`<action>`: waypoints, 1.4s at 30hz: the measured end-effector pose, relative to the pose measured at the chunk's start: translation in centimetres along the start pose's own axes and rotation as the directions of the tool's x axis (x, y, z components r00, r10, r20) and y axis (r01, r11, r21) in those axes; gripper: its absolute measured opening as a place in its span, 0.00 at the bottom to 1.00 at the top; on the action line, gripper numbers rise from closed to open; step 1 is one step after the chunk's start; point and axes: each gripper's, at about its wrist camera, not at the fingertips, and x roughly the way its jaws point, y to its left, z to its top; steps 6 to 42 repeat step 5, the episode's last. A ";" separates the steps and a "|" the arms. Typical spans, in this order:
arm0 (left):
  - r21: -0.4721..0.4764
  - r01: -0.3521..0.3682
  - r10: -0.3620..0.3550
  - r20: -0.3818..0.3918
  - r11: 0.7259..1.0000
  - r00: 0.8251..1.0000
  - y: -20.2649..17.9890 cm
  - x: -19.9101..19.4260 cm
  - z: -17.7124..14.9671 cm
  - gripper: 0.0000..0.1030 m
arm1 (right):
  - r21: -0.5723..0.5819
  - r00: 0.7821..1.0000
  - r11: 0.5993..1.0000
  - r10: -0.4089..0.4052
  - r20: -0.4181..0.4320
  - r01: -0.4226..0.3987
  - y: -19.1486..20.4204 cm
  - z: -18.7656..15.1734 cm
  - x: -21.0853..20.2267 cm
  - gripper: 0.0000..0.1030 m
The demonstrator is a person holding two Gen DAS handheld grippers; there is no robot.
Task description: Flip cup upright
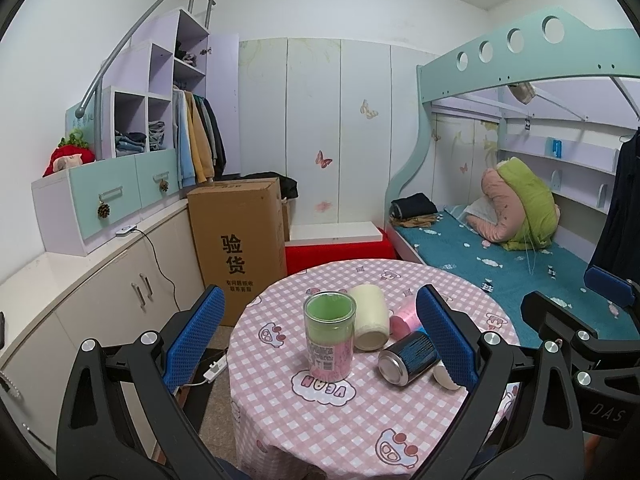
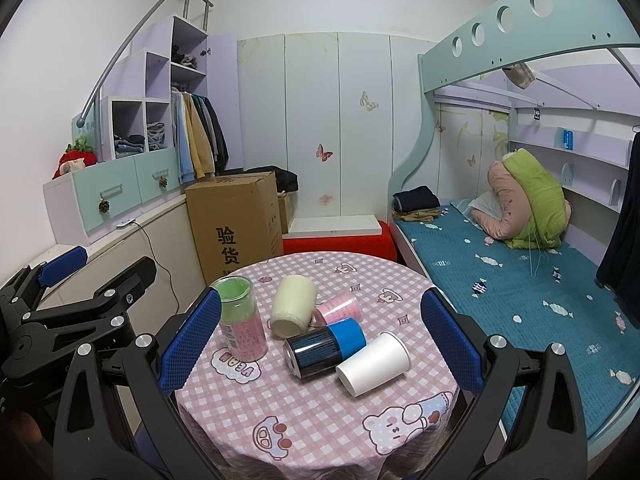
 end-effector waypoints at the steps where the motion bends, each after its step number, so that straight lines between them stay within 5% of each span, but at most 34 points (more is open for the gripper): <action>1: 0.003 0.000 0.000 -0.001 1.000 1.000 0.0 0.0 0.0 0.94 | 0.003 1.000 1.000 0.001 -0.003 -0.001 0.0 -0.1 0.1 0.93; 42: 0.002 0.000 0.000 -0.005 1.000 1.000 0.1 0.5 0.1 0.94 | 0.005 1.000 1.000 0.000 -0.008 0.000 -0.1 -0.1 0.5 0.93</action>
